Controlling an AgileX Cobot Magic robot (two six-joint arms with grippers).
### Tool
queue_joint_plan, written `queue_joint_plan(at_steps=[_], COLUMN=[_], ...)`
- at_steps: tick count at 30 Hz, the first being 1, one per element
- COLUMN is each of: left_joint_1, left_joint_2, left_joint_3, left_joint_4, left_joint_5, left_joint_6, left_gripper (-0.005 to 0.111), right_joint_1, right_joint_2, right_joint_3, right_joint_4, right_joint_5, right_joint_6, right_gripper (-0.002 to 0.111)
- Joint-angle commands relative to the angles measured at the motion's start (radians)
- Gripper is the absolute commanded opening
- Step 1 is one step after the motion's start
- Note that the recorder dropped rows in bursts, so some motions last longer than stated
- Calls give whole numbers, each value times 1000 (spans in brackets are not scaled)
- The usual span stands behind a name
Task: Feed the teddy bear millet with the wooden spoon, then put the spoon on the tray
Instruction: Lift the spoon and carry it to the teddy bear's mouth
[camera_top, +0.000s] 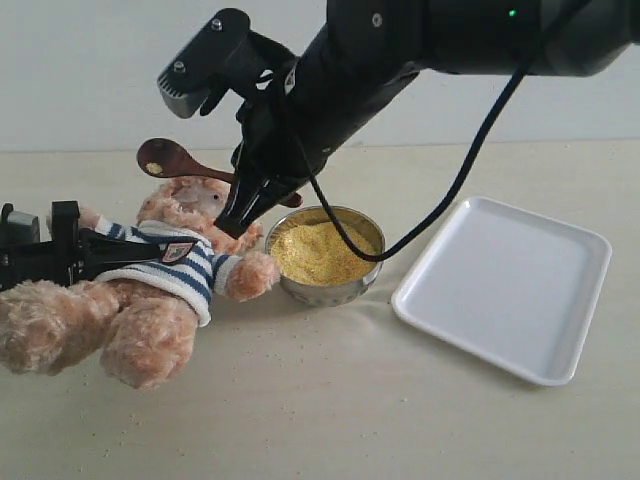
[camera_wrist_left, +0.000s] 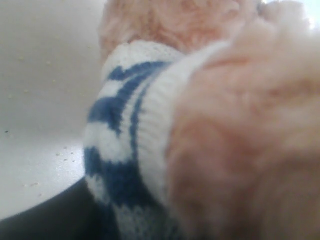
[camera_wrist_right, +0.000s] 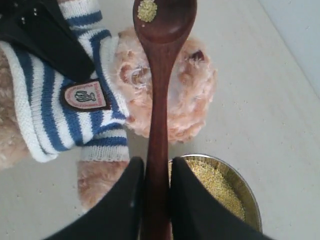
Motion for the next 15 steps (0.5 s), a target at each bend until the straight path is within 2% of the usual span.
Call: queue_joint_plan(at_steps=[1,9,12,15], left_joint_1=[-6,-6,-6,-6], left_joint_2=[1,1,1,1], left_joint_3=[-7,-7,-7,-7], left_joint_4=[-10,-10,-10,-10], left_joint_5=[18,18,18,18], left_joint_6=[-9,-9,-9,-9], left_gripper=[5,5,5,5], right_joint_1=[1,14,58,107], right_joint_2=[15,36,52,64], right_joint_3=[-6,-6,-6,-6], right_joint_4=[-161,-268,-417,-655], right_joint_5=[-15,9,21,46], right_joint_6=[105,103,121,279], right_gripper=[0,0,0,0])
